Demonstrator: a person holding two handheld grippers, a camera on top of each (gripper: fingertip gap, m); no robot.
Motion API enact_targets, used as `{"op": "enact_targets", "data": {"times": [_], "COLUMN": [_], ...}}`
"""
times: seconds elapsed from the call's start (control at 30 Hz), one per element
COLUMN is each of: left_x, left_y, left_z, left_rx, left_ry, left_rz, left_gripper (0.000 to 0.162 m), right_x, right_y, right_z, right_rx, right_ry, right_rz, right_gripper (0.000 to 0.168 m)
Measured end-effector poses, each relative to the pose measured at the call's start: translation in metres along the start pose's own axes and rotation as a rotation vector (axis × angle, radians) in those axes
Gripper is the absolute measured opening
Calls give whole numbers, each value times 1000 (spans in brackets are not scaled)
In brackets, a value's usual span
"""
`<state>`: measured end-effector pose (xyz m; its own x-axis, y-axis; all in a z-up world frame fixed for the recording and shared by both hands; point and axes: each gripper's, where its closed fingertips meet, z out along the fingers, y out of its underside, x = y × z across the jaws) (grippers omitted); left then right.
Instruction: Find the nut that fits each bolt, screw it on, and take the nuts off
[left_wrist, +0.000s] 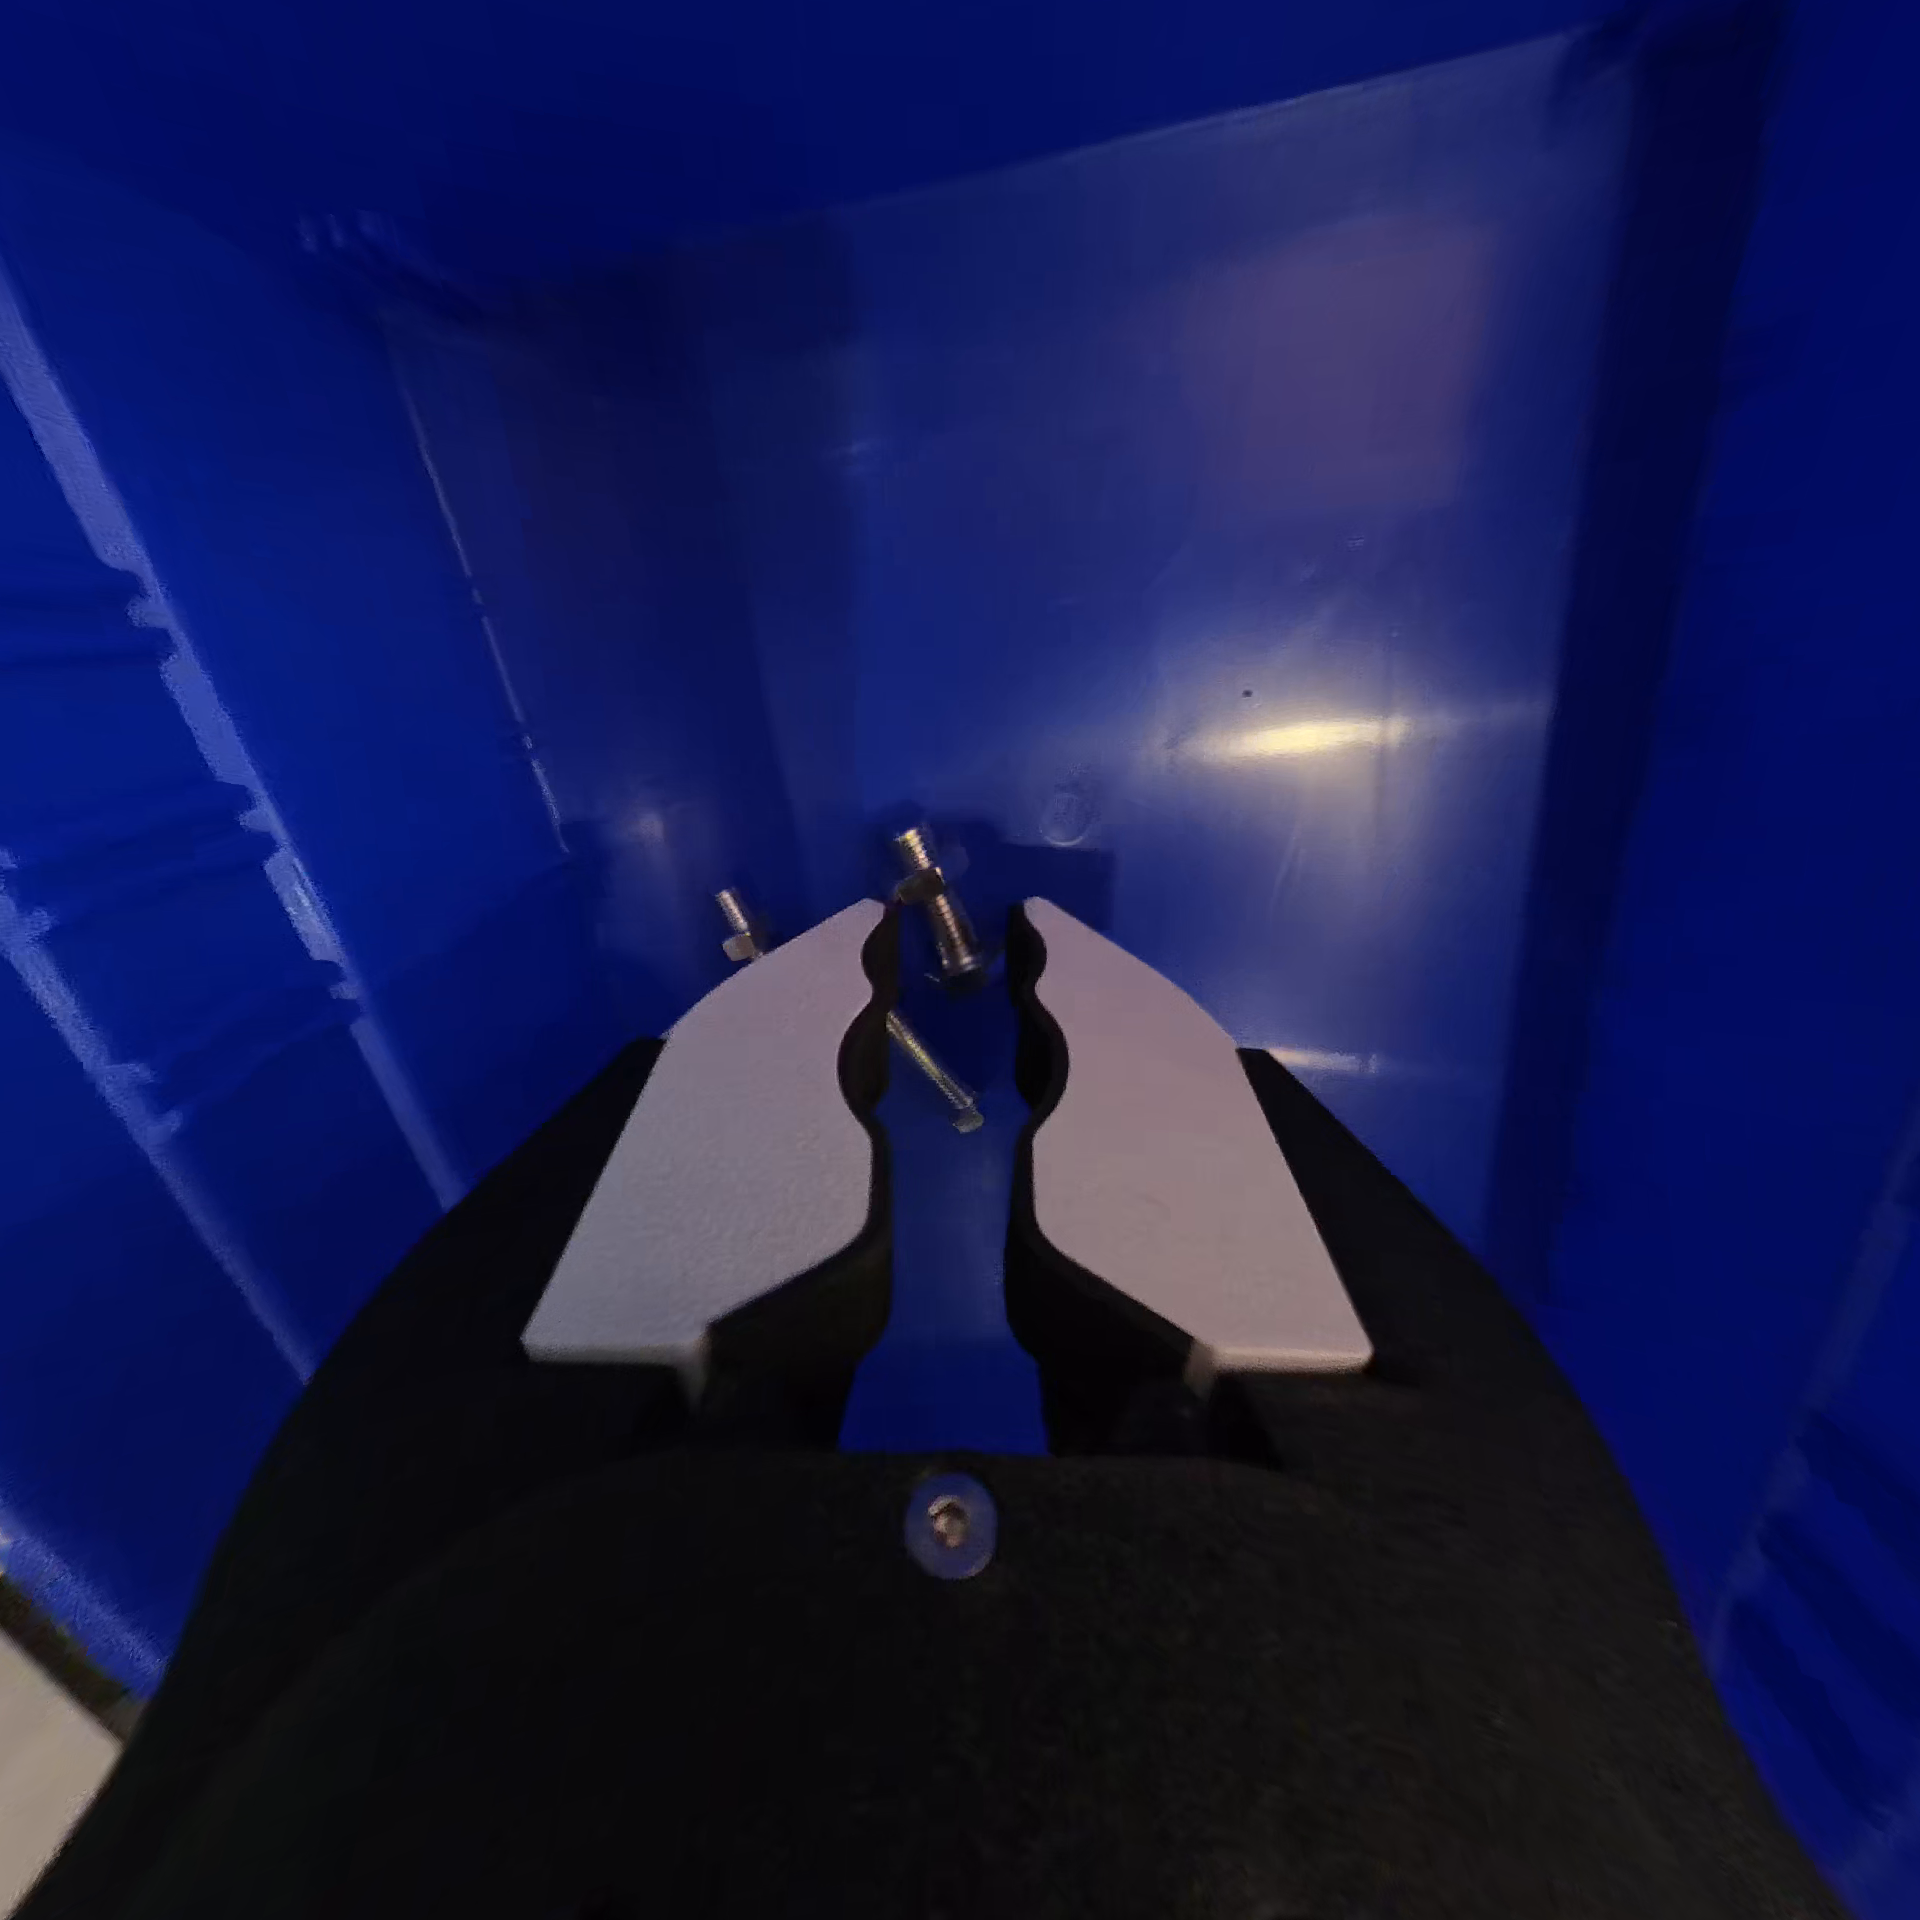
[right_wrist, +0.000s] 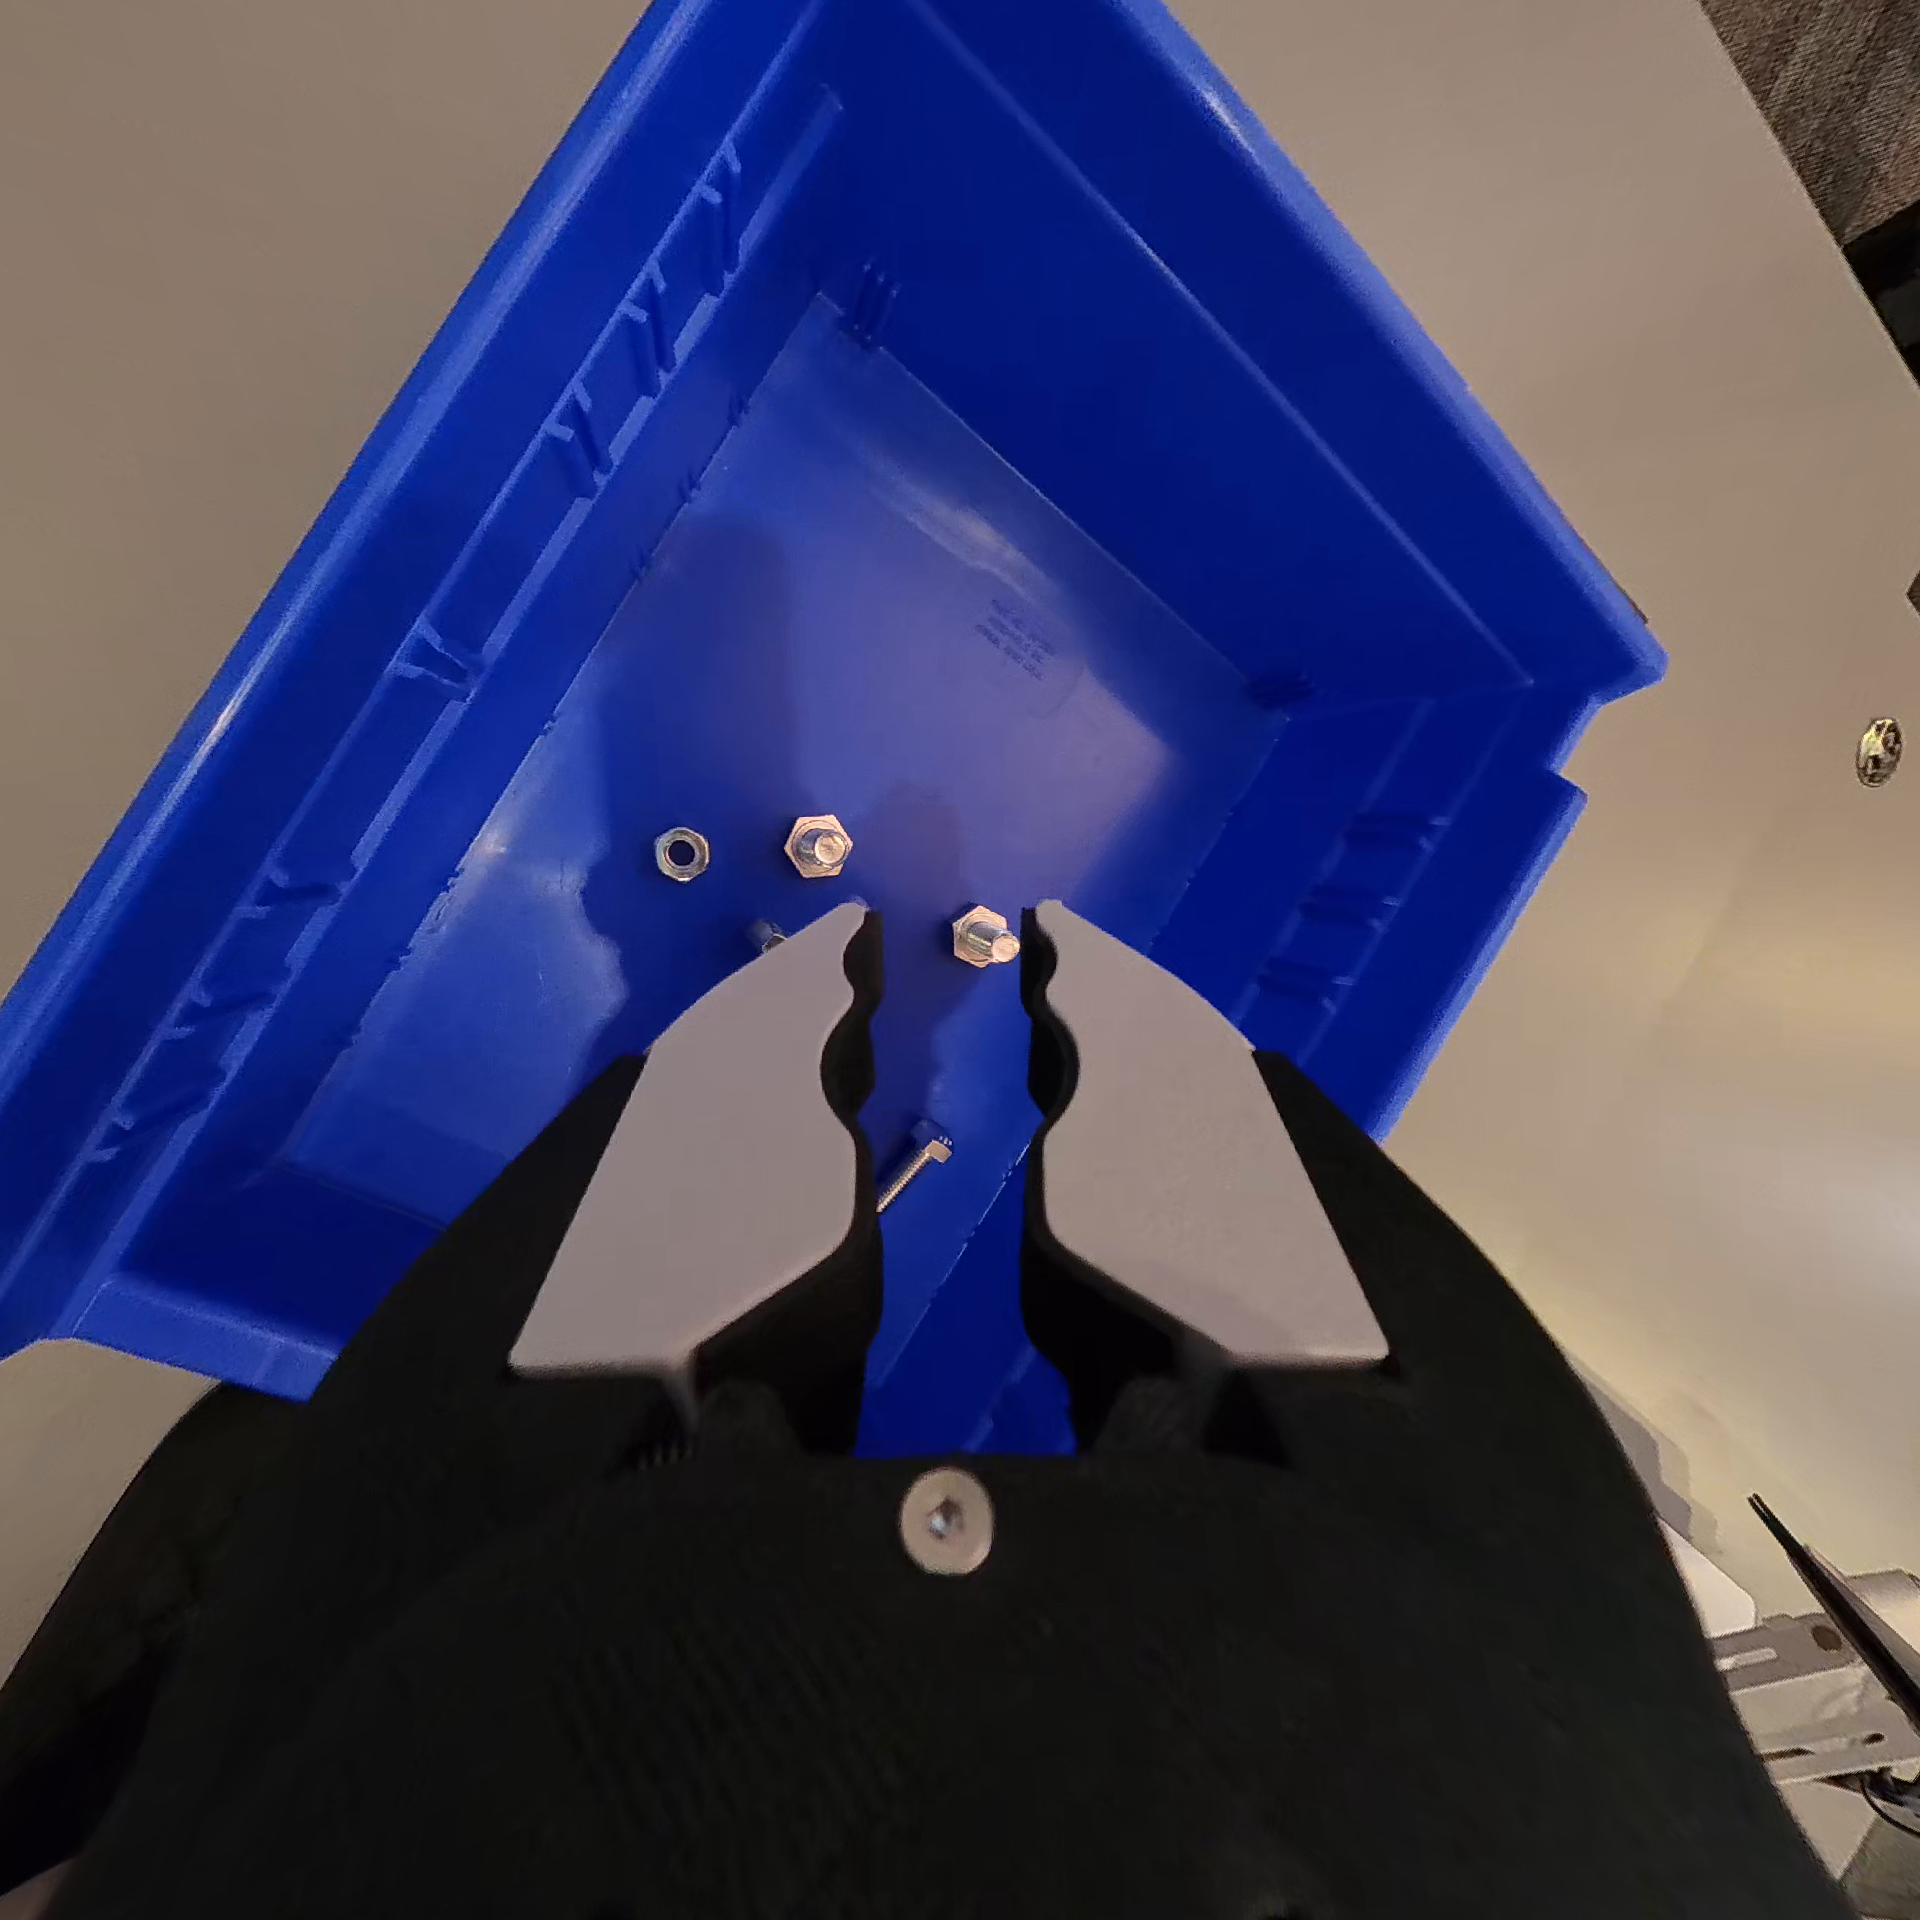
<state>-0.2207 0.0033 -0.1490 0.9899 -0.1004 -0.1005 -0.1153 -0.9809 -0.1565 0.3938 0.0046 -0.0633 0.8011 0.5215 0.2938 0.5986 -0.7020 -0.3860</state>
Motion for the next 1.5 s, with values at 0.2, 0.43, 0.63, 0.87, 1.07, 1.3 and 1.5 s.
{"op": "enact_targets", "data": {"times": [0.2,0.43,0.63,0.87,1.07,1.3,1.5], "left_x": [5,77,260,322,325,324,326], "left_y": [-6,-46,28,69,76,82,93], "left_z": [-1,-126,-274,-287,-292,-292,-295], "left_rx": [19,539,912,840,853,912,1028], "left_ry": [-32,306,1074,1275,1290,1220,1140], "left_rz": [93,235,785,849,883,983,1137], "left_gripper": [8,7,7,7,7,7,7], "right_x": [1,-3,-165,-255,-263,-257,-260], "right_y": [-1,-56,-147,-136,-131,-122,-113], "right_z": [-4,-61,-184,-229,-227,-249,-254], "right_rx": [-3,321,1099,1432,1426,1466,1369], "right_ry": [-1,47,-449,-230,-205,-573,-901], "right_rz": [61,122,-352,-800,-865,-714,-631], "right_gripper": [26,21,38,38,37,24,23]}}
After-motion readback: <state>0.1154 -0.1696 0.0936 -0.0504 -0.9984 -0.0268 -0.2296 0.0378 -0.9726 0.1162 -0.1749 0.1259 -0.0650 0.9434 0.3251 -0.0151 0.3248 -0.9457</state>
